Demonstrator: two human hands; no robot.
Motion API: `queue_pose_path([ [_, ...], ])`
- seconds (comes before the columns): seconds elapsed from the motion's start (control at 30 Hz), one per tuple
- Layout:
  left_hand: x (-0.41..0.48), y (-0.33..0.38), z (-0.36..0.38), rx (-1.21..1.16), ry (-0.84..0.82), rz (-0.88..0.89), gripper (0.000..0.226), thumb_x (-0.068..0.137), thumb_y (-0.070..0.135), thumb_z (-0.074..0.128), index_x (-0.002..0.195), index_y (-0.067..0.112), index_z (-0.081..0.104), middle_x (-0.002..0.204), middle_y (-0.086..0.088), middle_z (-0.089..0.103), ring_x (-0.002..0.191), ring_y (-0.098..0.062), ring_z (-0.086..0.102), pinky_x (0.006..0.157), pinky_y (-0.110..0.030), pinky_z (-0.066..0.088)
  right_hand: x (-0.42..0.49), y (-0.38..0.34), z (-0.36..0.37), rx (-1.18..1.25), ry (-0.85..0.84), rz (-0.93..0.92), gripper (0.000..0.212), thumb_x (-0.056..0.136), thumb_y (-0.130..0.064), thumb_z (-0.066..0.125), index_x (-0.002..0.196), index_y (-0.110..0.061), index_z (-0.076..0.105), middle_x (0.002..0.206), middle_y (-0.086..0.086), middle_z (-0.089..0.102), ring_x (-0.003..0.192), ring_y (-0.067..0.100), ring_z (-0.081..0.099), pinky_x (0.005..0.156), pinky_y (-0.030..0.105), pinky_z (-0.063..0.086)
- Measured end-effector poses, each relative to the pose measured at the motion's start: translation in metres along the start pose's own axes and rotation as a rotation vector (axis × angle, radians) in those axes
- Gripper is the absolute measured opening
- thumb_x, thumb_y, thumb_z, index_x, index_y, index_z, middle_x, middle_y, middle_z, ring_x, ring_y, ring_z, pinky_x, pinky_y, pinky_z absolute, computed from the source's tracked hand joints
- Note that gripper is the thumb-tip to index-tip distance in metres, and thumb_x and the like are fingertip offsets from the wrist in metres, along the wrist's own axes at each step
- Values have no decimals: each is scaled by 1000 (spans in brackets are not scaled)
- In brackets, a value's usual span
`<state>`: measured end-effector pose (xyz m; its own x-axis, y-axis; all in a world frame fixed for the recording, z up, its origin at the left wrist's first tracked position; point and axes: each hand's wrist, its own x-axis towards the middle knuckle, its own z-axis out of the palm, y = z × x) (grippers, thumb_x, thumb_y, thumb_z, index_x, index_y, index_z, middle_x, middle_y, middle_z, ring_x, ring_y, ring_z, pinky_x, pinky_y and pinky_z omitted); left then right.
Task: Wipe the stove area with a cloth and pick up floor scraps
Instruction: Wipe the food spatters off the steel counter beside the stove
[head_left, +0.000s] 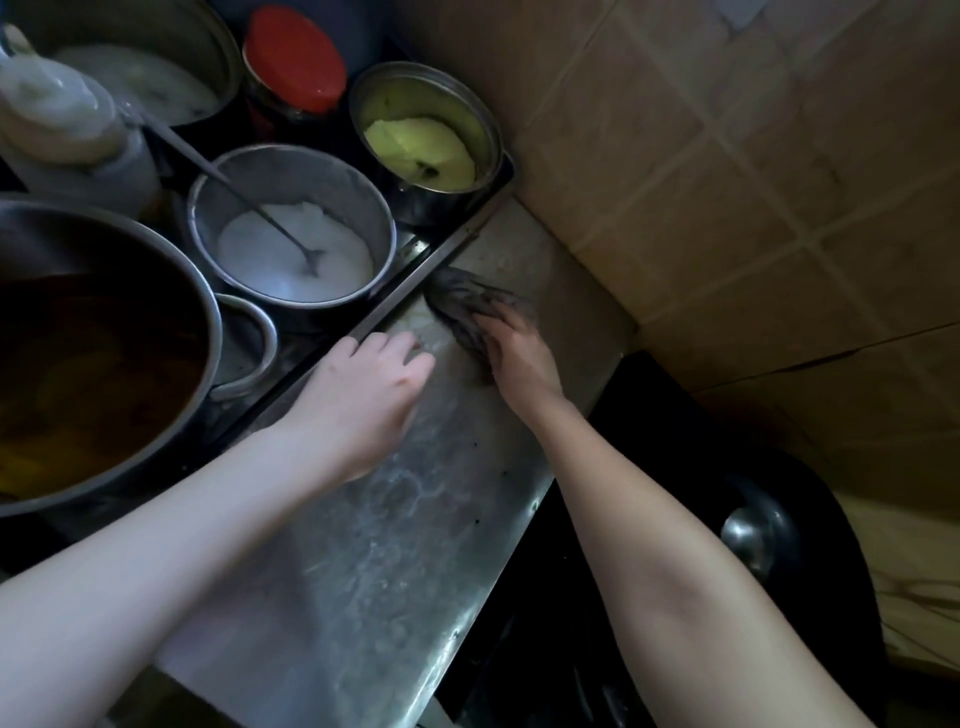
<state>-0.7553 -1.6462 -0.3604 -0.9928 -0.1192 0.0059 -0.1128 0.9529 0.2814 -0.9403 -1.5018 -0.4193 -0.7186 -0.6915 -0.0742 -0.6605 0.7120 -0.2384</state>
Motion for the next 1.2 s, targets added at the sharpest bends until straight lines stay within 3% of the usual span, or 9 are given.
queue_pose_path([
  [0.17, 6, -1, -3, -12, 2, 1, 33, 90, 26, 46, 122, 18, 52, 136, -3, 47, 121, -24, 48, 89, -37, 39, -6, 37, -22, 94, 120, 254, 34, 94, -14, 47, 126, -17, 59, 137, 7, 53, 126, 26, 47, 101, 31, 39],
  [0.27, 12, -2, -4, -15, 6, -17, 35, 92, 28, 43, 125, 20, 49, 141, -1, 43, 125, -23, 44, 92, -35, 37, -4, 54, -36, 83, 163, 472, 31, 95, -12, 47, 122, -14, 62, 124, 11, 61, 112, 30, 57, 91, 35, 47],
  [0.4, 14, -1, -5, -31, 2, -26, 34, 93, 29, 44, 126, 20, 48, 142, -1, 42, 126, -22, 44, 92, -34, 37, 16, 58, -43, 91, 168, 707, 29, 94, -9, 48, 119, -11, 62, 120, 14, 63, 109, 33, 59, 88, 39, 50],
  [0.47, 13, 0, -9, -35, 14, -20, 32, 89, 25, 51, 120, 17, 55, 137, -4, 49, 120, -25, 50, 88, -36, 40, 30, 48, -42, 107, 191, 696, 30, 93, -8, 48, 118, -12, 62, 120, 14, 63, 109, 34, 59, 86, 38, 49],
  [0.57, 12, -3, -15, -62, 29, -29, 29, 81, 19, 62, 109, 12, 63, 127, -8, 59, 110, -29, 59, 81, -38, 45, 55, 26, -37, 95, 159, 526, 35, 92, -9, 46, 124, -14, 59, 129, 12, 58, 116, 33, 54, 93, 37, 45],
  [0.77, 19, -8, -19, -68, 26, -21, 31, 88, 22, 54, 118, 15, 57, 134, -4, 51, 118, -26, 52, 88, -38, 41, 46, -3, -12, 62, -1, 149, 43, 89, -2, 45, 126, -19, 58, 143, 8, 46, 134, 29, 37, 108, 38, 36],
  [0.9, 22, -8, -17, -61, 22, -25, 34, 92, 26, 46, 125, 20, 50, 140, 1, 44, 124, -22, 46, 92, -34, 37, 13, 18, -12, 18, -7, -49, 37, 91, -5, 49, 125, -14, 59, 141, 9, 48, 133, 29, 39, 108, 36, 35],
  [1.03, 22, -8, -12, -85, 14, -35, 33, 92, 25, 46, 125, 20, 51, 140, 0, 44, 124, -22, 46, 92, -35, 38, 11, 48, -24, 47, 64, 147, 38, 93, -6, 44, 128, -14, 57, 141, 10, 48, 132, 29, 39, 109, 36, 34],
  [1.2, 17, -8, -12, -97, 16, -13, 27, 74, 12, 71, 101, 7, 67, 115, -14, 65, 99, -33, 63, 74, -42, 50, 37, 66, -37, 19, 169, 476, 37, 94, -3, 42, 126, -10, 58, 136, 13, 51, 124, 30, 48, 104, 37, 41],
])
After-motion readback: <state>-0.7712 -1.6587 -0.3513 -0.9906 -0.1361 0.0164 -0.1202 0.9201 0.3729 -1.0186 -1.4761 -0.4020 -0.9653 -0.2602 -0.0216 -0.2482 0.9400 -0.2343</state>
